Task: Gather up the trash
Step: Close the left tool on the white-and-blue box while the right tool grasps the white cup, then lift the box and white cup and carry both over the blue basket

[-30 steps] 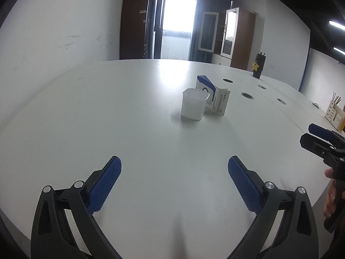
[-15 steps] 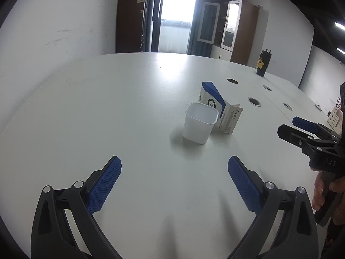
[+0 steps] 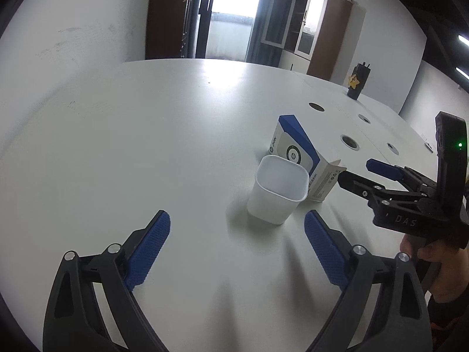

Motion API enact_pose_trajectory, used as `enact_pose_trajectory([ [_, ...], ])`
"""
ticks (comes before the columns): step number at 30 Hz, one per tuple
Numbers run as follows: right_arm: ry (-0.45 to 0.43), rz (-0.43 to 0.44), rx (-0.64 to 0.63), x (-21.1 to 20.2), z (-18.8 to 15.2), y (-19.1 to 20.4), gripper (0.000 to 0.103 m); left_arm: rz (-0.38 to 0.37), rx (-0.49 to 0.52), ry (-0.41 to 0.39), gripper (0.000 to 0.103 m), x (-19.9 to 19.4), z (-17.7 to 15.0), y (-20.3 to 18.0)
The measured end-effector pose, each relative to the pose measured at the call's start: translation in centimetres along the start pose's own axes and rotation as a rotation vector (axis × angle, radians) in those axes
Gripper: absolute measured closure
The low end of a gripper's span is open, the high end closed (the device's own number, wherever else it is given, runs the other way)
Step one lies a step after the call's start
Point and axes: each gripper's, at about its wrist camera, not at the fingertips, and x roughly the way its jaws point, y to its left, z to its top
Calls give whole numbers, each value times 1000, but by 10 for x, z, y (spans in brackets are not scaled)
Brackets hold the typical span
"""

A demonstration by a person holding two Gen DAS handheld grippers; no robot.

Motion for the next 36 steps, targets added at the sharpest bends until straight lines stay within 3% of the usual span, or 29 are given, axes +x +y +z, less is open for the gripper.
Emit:
enact_pose_trajectory([
  [4, 30, -7, 10, 20, 5, -6, 25, -23, -21, 26, 15, 18, 13, 2],
  [9, 65, 40, 0, 40, 8, -6, 45, -31, -60, 71, 16, 53, 30, -1],
  [13, 75, 35, -22, 46, 7, -3, 72, -27, -65, 125, 24, 80, 35, -6],
  [21, 62, 7, -71, 40, 3, 0, 75, -53, -60, 203, 56, 106, 28, -10],
  [22, 61, 4, -77, 38, 2, 1, 75, -57, -58, 209, 63, 107, 27, -11],
  [24, 54, 2, -81, 33, 0, 1, 76, -55, -67, 228, 91, 110, 24, -11],
  [28, 37, -3, -78, 15, -6, 3, 76, -57, -91, 219, 97, 102, 21, -9],
  [36, -15, 14, -62, -41, -31, 10, 76, -28, -59, 122, 97, 41, -3, -15],
])
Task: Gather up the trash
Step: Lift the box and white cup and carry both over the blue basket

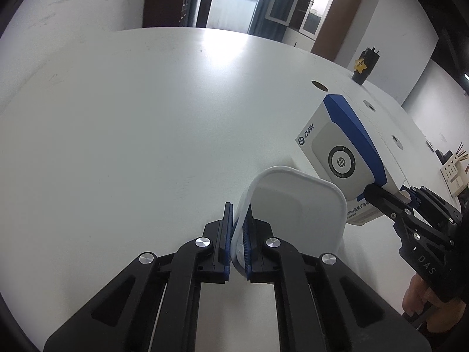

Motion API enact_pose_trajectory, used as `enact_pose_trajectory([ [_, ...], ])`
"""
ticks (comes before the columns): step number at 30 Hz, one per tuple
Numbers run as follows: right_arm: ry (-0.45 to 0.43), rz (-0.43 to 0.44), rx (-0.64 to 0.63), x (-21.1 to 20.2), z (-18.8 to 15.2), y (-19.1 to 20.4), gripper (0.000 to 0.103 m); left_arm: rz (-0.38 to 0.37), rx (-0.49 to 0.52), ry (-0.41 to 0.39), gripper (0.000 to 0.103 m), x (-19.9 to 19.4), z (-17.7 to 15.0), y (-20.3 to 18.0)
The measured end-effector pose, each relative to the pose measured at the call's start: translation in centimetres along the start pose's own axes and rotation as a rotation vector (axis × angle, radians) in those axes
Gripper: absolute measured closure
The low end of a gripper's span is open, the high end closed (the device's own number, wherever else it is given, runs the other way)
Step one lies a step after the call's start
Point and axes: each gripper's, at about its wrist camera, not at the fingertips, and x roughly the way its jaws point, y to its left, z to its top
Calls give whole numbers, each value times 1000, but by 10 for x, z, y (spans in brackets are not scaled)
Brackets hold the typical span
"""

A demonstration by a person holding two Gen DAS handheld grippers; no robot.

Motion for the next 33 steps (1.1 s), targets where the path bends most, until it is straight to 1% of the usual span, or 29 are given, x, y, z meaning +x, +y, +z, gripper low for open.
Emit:
enact_pose_trajectory([
  [4, -26, 14, 9, -33, -18, 9, 76, 17, 22, -57, 97, -37, -24, -4],
  [8, -60, 26, 25, -71, -43, 18, 76, 29, 60, -111, 97, -77, -57, -15],
  [11, -79, 45, 33, -96, -62, 25, 76, 17, 66, -136, 97, -100, -81, -22],
  [13, -95, 43, 33, -115, -79, 31, 76, 4, 67, -152, 97, -114, -97, -27],
  [16, -112, 52, 37, -141, -105, 37, 76, -6, 84, -183, 97, -135, -130, -35],
  [21, -132, 65, 56, -175, -155, 42, 76, -40, 96, -192, 97, -151, -180, -43],
  [25, -142, 69, 57, -199, -193, 50, 76, -69, 48, -217, 97, -170, -226, -41],
  [28, -144, 88, 43, -214, -214, 58, 76, -76, 55, -221, 97, -182, -249, -42],
  [31, -135, 98, 23, -226, -233, 66, 76, -66, 62, -220, 97, -191, -265, -39],
  [33, -115, 94, -7, -231, -247, 73, 76, -62, 61, -205, 97, -192, -271, -37],
])
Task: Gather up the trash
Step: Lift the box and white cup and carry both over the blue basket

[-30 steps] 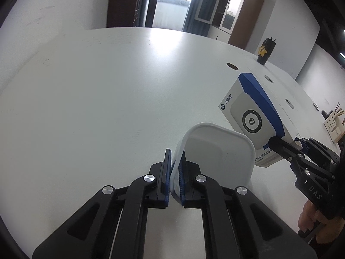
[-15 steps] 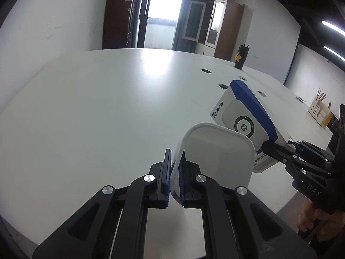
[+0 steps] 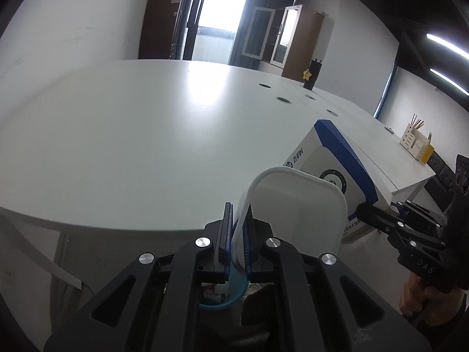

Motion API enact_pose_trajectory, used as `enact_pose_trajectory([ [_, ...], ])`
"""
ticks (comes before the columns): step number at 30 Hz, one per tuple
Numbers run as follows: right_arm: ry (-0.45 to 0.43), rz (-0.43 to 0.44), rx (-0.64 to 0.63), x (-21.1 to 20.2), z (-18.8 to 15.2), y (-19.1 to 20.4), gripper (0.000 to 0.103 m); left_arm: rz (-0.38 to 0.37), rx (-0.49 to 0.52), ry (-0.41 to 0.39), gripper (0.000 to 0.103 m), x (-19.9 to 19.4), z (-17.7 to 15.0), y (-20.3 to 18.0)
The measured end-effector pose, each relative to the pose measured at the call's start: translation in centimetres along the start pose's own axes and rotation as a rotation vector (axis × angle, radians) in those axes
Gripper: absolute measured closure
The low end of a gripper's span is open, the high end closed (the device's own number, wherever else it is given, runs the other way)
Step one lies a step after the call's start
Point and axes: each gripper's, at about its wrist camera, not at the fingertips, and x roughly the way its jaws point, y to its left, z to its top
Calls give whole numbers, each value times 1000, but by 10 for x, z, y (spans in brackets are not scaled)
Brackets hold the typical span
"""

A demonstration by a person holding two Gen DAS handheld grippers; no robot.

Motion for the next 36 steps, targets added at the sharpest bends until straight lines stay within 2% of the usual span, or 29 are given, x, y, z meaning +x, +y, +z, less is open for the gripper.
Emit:
enact_pose_trajectory([
  [8, 63, 43, -24, -27, -50, 19, 76, -15, 58, 76, 97, -8, -46, -5],
  [16, 150, 65, -19, -15, -89, 26, 76, 13, 63, 170, 97, 22, -79, 6],
  [23, 282, 59, 37, 45, -123, 14, 76, 64, 20, 263, 97, 73, -106, 25],
  [27, 362, 52, 78, 89, -140, 6, 76, 57, -10, 327, 97, 116, -119, 36],
  [32, 444, 44, 119, 137, -153, -4, 75, 107, -29, 385, 97, 162, -128, 50],
  [36, 519, 41, 153, 175, -162, -13, 75, 117, -75, 420, 97, 193, -131, 59],
])
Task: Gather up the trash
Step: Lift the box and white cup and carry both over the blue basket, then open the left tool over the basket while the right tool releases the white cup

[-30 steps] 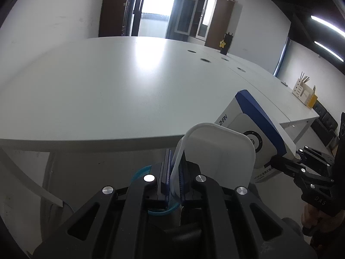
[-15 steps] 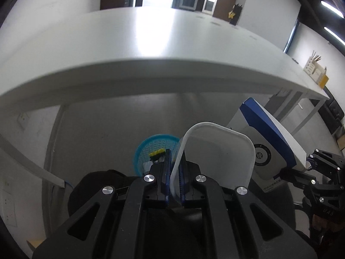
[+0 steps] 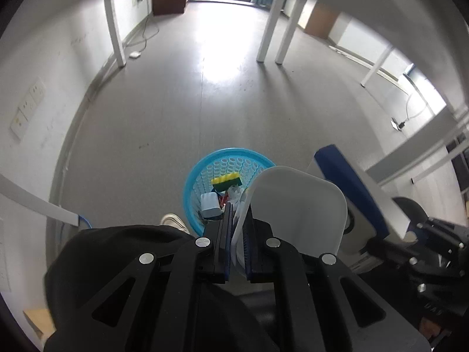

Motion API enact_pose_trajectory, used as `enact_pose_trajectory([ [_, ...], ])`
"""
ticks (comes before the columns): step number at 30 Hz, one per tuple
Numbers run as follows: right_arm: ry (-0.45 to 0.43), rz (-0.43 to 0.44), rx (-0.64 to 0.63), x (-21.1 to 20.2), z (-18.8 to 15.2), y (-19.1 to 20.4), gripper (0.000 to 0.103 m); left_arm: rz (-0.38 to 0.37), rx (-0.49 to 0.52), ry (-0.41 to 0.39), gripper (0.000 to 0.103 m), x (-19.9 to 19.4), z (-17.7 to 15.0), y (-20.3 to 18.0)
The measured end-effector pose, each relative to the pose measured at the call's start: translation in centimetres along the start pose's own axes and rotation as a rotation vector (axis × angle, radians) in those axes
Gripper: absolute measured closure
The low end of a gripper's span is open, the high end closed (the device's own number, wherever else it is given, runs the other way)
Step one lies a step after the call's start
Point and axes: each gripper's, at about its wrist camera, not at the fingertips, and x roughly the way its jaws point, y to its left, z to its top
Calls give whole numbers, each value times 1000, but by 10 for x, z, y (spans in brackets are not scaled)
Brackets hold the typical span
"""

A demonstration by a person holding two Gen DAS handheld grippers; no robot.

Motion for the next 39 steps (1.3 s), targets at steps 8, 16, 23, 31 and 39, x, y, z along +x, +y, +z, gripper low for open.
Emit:
enact_pose_trajectory([
  [8, 114, 12, 117, 69, 23, -25, 74, 18, -137, 123, 97, 62, 15, 15],
  [16, 169, -19, 217, 130, 37, -37, 68, 13, -210, 78, 56, 100, 44, 21],
  [23, 156, -1, 224, 128, 34, -45, 44, 6, -204, 75, 55, 98, 42, 23],
  [31, 127, 7, 176, 114, 39, -37, 44, 3, -154, 55, 54, 79, 38, 21],
  [39, 96, -8, 68, 76, 31, -23, 27, 37, -73, 28, 20, 46, 20, 23],
])
